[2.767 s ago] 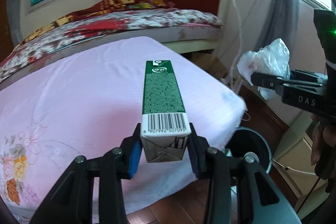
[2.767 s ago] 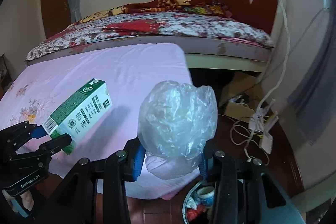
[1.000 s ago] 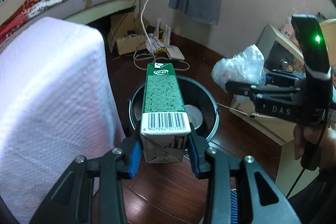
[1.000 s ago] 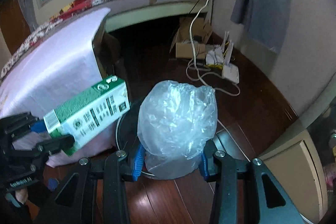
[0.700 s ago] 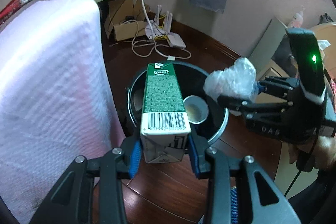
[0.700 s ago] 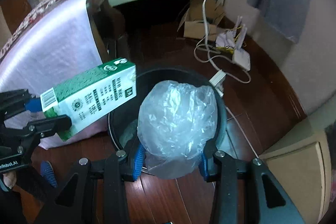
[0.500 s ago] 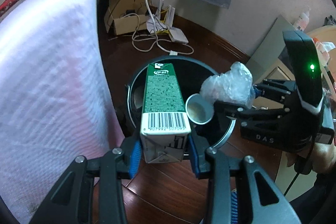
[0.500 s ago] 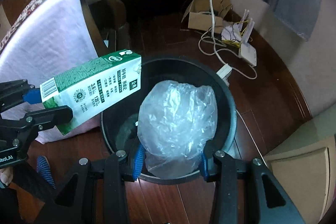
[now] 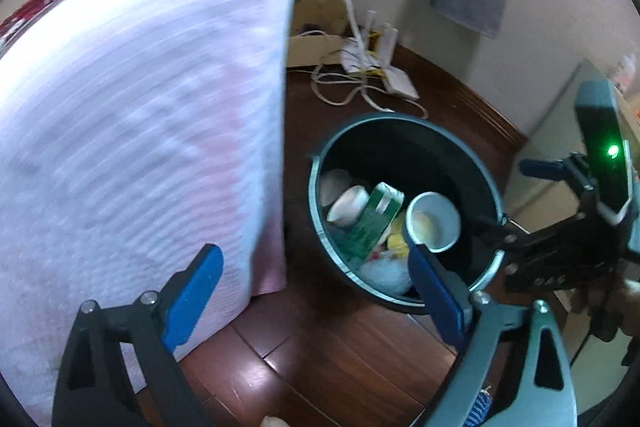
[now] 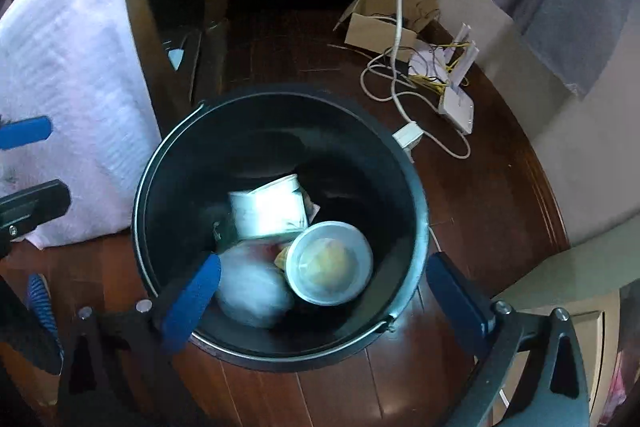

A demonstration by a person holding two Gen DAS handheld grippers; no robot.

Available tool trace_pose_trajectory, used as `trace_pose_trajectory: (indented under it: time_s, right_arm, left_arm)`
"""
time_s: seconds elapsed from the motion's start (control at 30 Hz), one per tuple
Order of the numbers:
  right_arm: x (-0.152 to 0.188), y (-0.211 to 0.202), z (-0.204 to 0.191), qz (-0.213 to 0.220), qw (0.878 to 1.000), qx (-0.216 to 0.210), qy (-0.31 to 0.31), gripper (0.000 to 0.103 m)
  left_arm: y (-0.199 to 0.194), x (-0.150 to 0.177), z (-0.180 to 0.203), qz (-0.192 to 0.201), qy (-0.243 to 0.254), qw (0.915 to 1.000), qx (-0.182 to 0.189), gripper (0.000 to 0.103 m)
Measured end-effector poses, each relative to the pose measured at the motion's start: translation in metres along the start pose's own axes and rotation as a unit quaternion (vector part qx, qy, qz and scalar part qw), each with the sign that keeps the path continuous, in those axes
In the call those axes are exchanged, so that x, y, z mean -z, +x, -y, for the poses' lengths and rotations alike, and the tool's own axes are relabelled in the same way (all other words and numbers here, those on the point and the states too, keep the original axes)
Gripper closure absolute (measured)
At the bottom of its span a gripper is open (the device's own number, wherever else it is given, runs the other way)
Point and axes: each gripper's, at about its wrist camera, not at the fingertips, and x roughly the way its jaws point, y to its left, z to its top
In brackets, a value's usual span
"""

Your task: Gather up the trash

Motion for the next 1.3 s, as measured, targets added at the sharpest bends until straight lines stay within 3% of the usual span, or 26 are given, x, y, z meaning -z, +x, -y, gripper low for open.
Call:
trace_pose_trajectory:
  time_s: [0.47, 0.8, 1.17, 1.3]
  right_arm:
    - [-0.013, -0.029, -0.012, 0.024, 0.999, -0.018, 0.017, 0.0]
    - [-0.031, -0.087, -0.033, 0.075, 0.997, -0.019, 0.004, 0.0]
    - [-0.018, -0.156, -0.054, 0.109, 0.994, -0.016, 0.019, 0.0]
    - [-0.015, -0.192, -0.068, 0.124, 0.992, -0.011, 0.024, 0.0]
  left_arm:
    - [-0.022, -0.003, -0.014, 0.022, -0.008, 0.9996, -0.016, 0.008]
    - [-0.075, -0.003, -0.024, 0.06, -0.015, 0.9976, -0.032, 0.008]
    - [-0.141, 0.013, -0.027, 0.097, -0.003, 0.9935, -0.061, 0.008]
    - [-0.174, 0.017, -0.034, 0.107, -0.024, 0.9916, -0.068, 0.008]
